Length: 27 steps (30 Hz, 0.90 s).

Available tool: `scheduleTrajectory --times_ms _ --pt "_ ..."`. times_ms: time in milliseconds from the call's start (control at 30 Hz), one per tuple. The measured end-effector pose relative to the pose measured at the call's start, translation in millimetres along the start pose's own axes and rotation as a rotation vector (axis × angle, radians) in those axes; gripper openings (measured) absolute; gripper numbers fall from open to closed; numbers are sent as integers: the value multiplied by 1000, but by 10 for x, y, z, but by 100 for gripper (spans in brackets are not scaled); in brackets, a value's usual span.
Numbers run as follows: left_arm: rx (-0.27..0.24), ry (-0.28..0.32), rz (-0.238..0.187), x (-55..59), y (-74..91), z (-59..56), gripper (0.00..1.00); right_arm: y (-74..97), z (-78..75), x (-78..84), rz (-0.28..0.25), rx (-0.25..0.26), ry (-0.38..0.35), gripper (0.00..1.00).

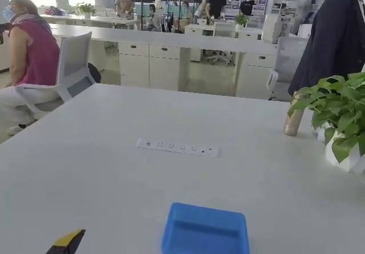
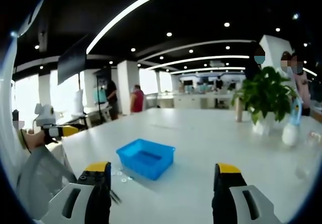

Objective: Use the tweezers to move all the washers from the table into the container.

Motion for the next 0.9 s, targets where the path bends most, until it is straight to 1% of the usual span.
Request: scheduleTrajectory --times_ms 167,333,600,733,900 --pt "-2 4 -2 0 -1 3 88 0 3 4 4 -4 3 82" --pt "-3 1 7 13 -6 4 88 2 -8 5 1 -4 -3 81" --pt "-3 1 3 11 -6 5 88 1 -8 4 0 -1 -5 81" --pt "-6 0 5 11 -6 11 88 4 -22 -1 -4 7 -11 81" --pt "-6 -2 14 19 -16 7 87 25 -54 -19 -20 31 -18 81"
Point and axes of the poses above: the centre of the closed fingertips' face, and the gripper's own axes: y roughly backward along the fingers, z roughly to its left, x roughly out of its underside, the point moved 6 cm from there along y, roughly backward along the fingers, and after that the axes turned 7 degrees about z, right-handed, at the moved point
